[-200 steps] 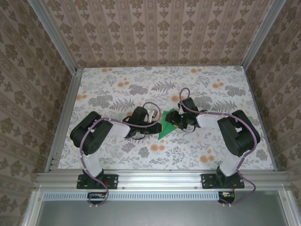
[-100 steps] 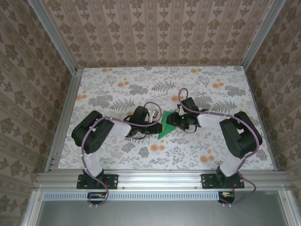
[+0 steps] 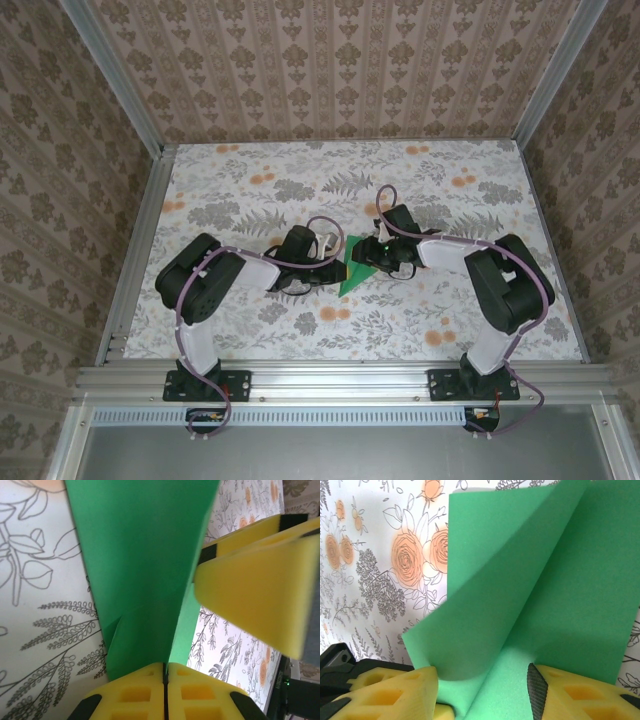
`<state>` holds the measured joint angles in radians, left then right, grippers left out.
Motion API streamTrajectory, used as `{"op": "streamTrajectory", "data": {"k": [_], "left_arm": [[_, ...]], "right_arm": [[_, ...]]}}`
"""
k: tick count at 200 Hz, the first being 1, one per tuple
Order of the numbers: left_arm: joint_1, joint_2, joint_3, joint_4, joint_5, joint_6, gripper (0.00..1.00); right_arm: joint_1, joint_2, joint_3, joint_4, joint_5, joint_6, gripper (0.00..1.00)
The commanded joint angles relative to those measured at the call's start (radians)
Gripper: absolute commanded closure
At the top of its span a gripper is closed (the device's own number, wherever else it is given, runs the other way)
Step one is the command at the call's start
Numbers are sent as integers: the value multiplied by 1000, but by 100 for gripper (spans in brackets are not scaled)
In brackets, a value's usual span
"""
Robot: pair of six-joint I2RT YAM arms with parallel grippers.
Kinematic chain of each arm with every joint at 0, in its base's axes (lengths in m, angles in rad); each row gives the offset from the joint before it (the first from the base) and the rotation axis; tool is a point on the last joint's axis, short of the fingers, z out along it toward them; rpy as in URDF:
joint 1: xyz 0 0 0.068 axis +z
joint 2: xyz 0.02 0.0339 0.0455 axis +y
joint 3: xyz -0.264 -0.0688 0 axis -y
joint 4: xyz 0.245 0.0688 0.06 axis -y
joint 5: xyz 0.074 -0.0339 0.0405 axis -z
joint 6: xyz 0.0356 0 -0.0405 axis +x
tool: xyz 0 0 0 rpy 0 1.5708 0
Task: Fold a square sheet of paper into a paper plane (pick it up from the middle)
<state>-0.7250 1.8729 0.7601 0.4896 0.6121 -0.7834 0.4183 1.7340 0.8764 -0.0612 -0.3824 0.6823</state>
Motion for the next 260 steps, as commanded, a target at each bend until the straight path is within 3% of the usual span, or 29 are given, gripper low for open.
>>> {"op": "streamTrajectory", "data": {"k": [1,43,80,112,188,260], "left_arm": [[7,22,-2,50,25,-32,92],[9,28,0,46,25,-31,90],[10,30,17,22,20,-14,77],[11,36,39,-7,16,4,77],[15,49,35,14,25,-1,89],[39,-107,-40,-45,6,6,75]], "right_arm": [[8,27,25,-15,-20,-14,48],[13,42,34,-44,7,-15,47],[20,56,34,-49,10,-15,47],[24,63,35,-40,-3,-13,46],[27,81,51,-101,45,-6,46],[48,109,98,-212,135,-5,45]]}}
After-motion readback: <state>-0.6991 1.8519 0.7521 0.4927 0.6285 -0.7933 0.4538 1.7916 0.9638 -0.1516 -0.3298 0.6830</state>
